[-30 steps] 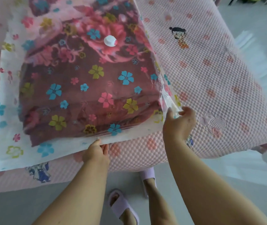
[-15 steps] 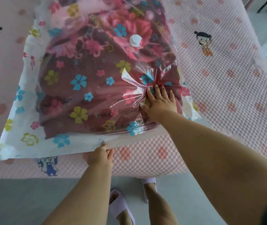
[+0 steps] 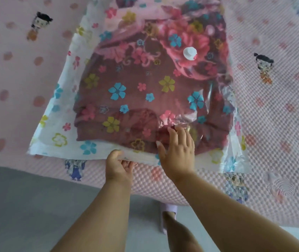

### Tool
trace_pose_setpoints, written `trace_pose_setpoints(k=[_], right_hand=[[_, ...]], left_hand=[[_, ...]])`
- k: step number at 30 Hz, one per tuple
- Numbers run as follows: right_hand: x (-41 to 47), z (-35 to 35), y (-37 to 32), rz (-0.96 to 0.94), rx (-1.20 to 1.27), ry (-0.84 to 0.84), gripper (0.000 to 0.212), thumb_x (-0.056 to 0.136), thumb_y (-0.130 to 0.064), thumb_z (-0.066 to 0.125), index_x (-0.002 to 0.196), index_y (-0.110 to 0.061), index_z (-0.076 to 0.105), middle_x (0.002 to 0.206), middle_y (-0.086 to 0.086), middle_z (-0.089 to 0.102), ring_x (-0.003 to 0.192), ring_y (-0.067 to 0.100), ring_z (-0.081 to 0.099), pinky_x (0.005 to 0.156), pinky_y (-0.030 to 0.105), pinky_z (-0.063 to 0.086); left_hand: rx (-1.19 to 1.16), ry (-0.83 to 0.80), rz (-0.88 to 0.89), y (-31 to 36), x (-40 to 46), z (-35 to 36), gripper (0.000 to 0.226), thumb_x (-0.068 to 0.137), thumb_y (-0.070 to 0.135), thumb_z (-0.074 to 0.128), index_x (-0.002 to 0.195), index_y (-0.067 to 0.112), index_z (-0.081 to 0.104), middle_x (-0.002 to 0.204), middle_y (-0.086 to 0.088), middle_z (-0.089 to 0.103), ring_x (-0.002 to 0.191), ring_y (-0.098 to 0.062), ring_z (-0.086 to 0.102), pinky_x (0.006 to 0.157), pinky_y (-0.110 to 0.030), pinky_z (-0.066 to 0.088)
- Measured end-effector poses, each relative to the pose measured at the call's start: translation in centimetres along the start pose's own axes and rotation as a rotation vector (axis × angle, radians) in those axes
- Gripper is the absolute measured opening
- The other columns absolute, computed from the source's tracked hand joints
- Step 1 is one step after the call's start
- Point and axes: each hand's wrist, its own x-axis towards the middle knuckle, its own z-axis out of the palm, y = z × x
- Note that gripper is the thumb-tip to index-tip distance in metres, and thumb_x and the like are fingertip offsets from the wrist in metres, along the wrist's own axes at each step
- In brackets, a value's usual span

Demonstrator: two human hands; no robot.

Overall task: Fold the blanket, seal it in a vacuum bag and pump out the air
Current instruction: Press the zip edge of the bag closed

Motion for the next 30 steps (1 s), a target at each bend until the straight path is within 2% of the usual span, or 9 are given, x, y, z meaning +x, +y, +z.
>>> trace_pose_setpoints(k=[3,7,10,12,17,21,23,27,30], right_hand=[[-2.2,1.6,-3.1,-0.133,0.053,0.073,0.031,0.086,-0.032,0.052,0.096,-0.006,0.066,0.094,0.012,0.062,0.087,0.033,0.058,0.08,0.04,0.048],[-5.4,4.9,-6.3,-0.293,0.112,-0.057,0.007,0.078,-0.012,0.065,0.074,-0.007,0.065,0.072,0.008,0.06,0.067,0.031,0.057,0.058,0.038,0.051],[-7.6,6.7,-7.8,-0.301,0.1,-0.145,0.026,0.071,-0.006,0.075,0.096,-0.004,0.071,0.094,0.011,0.069,0.086,0.033,0.066,0.073,0.04,0.056],[-7.8,7.2,-8.2,-0.22,0.051,-0.042,0.036,0.078,-0.011,0.067,0.113,0.0,0.068,0.112,0.017,0.068,0.105,0.035,0.064,0.091,0.044,0.053],[-7.0,6.2,-7.3,0.162,0.005,0.103,0.043,0.088,-0.027,0.042,0.11,0.001,0.067,0.111,0.019,0.066,0.106,0.039,0.058,0.096,0.047,0.045],[-7.5,6.0,-6.6,0.276,0.007,0.119,0.038,0.083,-0.026,0.042,0.096,-0.001,0.067,0.094,0.017,0.065,0.09,0.039,0.058,0.087,0.041,0.039],[-7.7,6.1,-6.7,0.249,0.044,0.108,0.037,0.083,-0.026,0.044,0.1,-0.002,0.067,0.095,0.016,0.066,0.091,0.037,0.057,0.088,0.038,0.038],[-7.8,6.5,-5.9,0.27,0.116,-0.012,0.046,0.084,-0.023,0.044,0.119,-0.001,0.063,0.113,0.017,0.065,0.108,0.037,0.057,0.096,0.042,0.044],[-7.8,6.5,-4.5,0.405,0.213,-0.064,0.05,0.081,-0.018,0.043,0.126,-0.003,0.059,0.125,0.016,0.061,0.119,0.035,0.051,0.103,0.039,0.037]], left_hand=[[0.056,-0.035,0.01,1.3,1.1,-1.1,0.048,0.072,0.045,0.077,0.11,0.018,0.066,0.103,0.0,0.069,0.096,-0.017,0.065,0.079,-0.03,0.052],[0.108,-0.001,-0.003,3.4,3.5,-3.5,0.068,0.062,0.055,0.079,0.11,0.008,0.065,0.097,-0.006,0.072,0.082,-0.021,0.07,0.07,-0.034,0.057],[0.364,0.073,0.09,4.9,5.6,-5.4,0.05,0.074,0.058,0.072,0.088,0.011,0.065,0.099,-0.01,0.072,0.092,-0.026,0.069,0.087,-0.043,0.055],[0.402,0.026,0.142,5.4,5.7,-6.0,0.039,0.075,0.057,0.071,0.082,0.019,0.067,0.094,-0.006,0.073,0.092,-0.026,0.068,0.088,-0.042,0.054],[0.617,-0.037,0.136,6.3,5.1,-6.6,0.054,0.09,0.056,0.053,0.058,0.015,0.067,0.053,0.002,0.067,0.043,-0.01,0.056,0.046,-0.024,0.043],[0.918,-0.281,0.019,5.7,2.2,-4.9,0.067,0.09,0.063,0.045,0.057,0.01,0.068,0.058,-0.005,0.069,0.045,-0.016,0.059,0.042,-0.023,0.044],[1.122,-0.341,0.225,5.0,1.3,-3.8,0.058,0.088,0.06,0.053,0.073,0.008,0.07,0.07,-0.005,0.073,0.062,-0.02,0.068,0.059,-0.033,0.057],[1.758,-0.408,1.273,4.4,1.9,-3.4,0.043,0.078,0.04,0.074,0.114,0.017,0.065,0.109,0.0,0.063,0.103,-0.022,0.054,0.084,-0.035,0.045],[1.973,-0.551,1.549,4.3,3.6,-3.1,0.056,0.071,0.029,0.08,0.123,0.019,0.062,0.122,-0.001,0.059,0.11,-0.026,0.052,0.088,-0.039,0.04]])
